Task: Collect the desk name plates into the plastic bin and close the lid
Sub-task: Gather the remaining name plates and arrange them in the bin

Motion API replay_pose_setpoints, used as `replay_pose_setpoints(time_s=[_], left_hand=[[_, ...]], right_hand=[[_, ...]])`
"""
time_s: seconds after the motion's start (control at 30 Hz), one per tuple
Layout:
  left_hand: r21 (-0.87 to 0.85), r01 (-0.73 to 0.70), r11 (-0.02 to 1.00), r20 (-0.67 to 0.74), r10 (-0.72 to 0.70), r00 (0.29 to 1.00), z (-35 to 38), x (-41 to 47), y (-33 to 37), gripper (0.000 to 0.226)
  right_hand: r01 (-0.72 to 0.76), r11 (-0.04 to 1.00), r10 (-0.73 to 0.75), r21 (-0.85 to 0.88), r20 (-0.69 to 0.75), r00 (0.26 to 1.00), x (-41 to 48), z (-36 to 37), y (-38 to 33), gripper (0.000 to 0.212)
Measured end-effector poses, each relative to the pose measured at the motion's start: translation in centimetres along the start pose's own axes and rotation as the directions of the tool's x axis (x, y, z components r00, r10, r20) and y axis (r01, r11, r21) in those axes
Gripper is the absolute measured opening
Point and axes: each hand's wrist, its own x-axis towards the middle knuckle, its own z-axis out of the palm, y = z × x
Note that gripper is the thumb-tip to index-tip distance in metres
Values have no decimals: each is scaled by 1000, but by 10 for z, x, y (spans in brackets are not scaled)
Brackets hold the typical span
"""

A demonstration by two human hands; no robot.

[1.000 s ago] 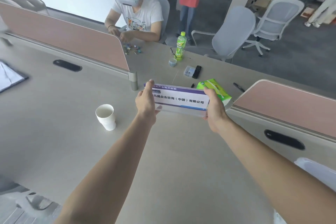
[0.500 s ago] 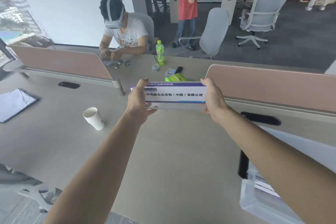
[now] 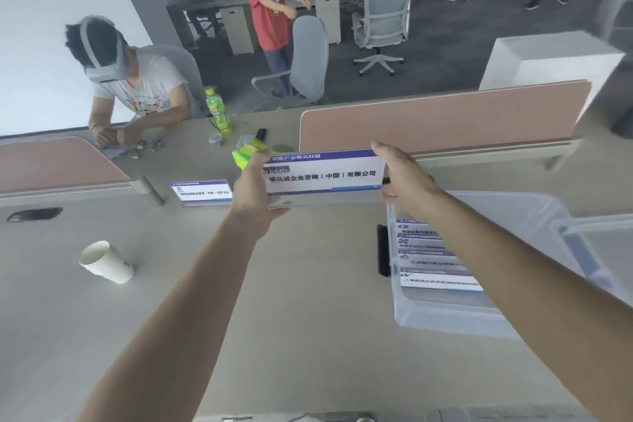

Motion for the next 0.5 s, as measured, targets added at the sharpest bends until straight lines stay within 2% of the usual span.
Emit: replay_pose_setpoints(time_s=[0.1,0.23,0.4,0.5], left_hand=[[-17,13,1000,43,-13,999,15,-13,-19,55],[8,0,1000,83,-1,997,39,-30,-43,25],[54,-9,998,163,0,987,76,-55,-64,30],[69,-28,997,186,15,982,101,-64,-69,25]], right_hand=[[130,953,-151,-274,-55,987,-26,-34,3,47],[242,806,-315,-540,-45,948,-61,-71,12,32],[206,567,-198,-797,110,974,-93,-95,22,45],[207,453,-218,-867,118,969,-96,-111,29,32]])
